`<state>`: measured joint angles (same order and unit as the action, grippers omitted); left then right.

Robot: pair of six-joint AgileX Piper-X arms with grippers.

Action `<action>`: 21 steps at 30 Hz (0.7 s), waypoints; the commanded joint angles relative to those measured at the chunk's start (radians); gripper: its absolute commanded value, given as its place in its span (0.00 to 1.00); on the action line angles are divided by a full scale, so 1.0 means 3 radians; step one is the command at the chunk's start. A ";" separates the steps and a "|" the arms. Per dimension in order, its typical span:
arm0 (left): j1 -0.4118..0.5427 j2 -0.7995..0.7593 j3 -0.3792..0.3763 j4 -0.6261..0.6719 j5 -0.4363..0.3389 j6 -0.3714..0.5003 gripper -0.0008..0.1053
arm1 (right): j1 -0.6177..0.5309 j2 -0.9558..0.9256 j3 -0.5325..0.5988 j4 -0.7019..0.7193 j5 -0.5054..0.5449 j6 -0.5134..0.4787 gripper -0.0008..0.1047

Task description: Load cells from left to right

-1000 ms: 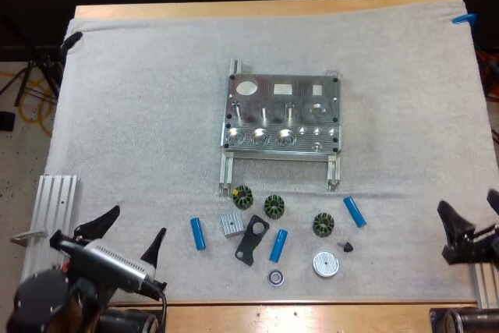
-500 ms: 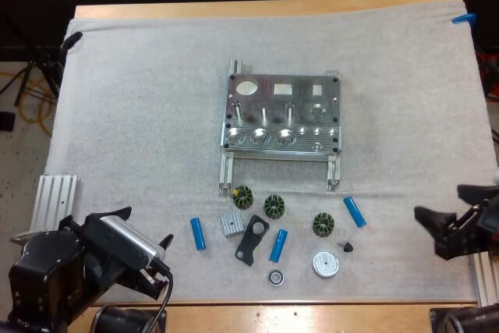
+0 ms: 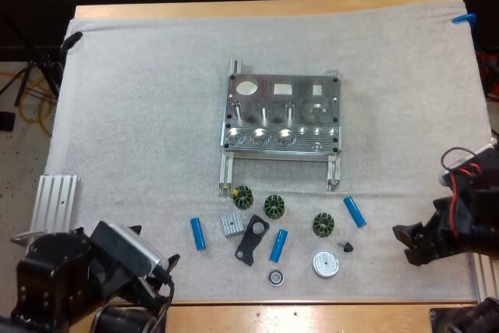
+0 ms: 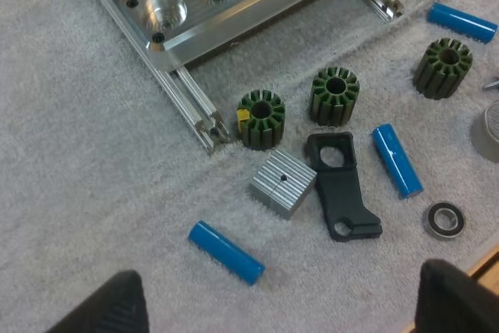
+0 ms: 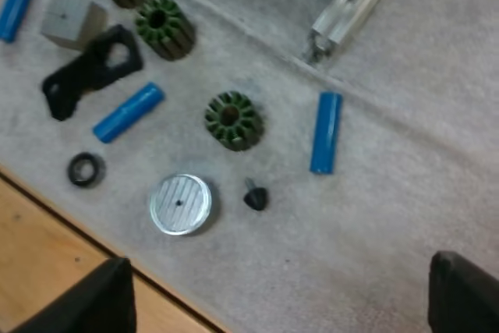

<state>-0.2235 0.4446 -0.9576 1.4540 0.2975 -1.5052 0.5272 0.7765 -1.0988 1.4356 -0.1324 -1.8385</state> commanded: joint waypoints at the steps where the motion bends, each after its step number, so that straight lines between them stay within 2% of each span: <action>1: -0.0021 0.0102 -0.0019 0.0000 0.0034 -0.0109 0.66 | 0.0007 0.0047 -0.0025 -0.0041 0.0050 0.0026 0.71; 14: -0.0021 0.0946 -0.0010 -0.0119 0.0046 -0.0646 0.66 | 0.0007 0.0272 -0.0025 -0.0411 0.0081 0.0049 0.71; 18: -0.0021 0.1214 0.0165 -0.0240 -0.0086 -0.0690 0.66 | 0.0007 0.0272 -0.0025 -0.0509 0.0081 0.0115 0.71; 21: -0.0021 0.1322 0.0394 -0.0393 -0.0133 -0.0717 0.66 | 0.0007 0.0272 -0.0025 -0.0531 0.0081 0.0114 0.71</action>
<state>-0.2235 0.8439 -0.8396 1.3388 0.2756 -1.7066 0.5269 0.8587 -1.0988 1.2829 -0.1092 -1.8092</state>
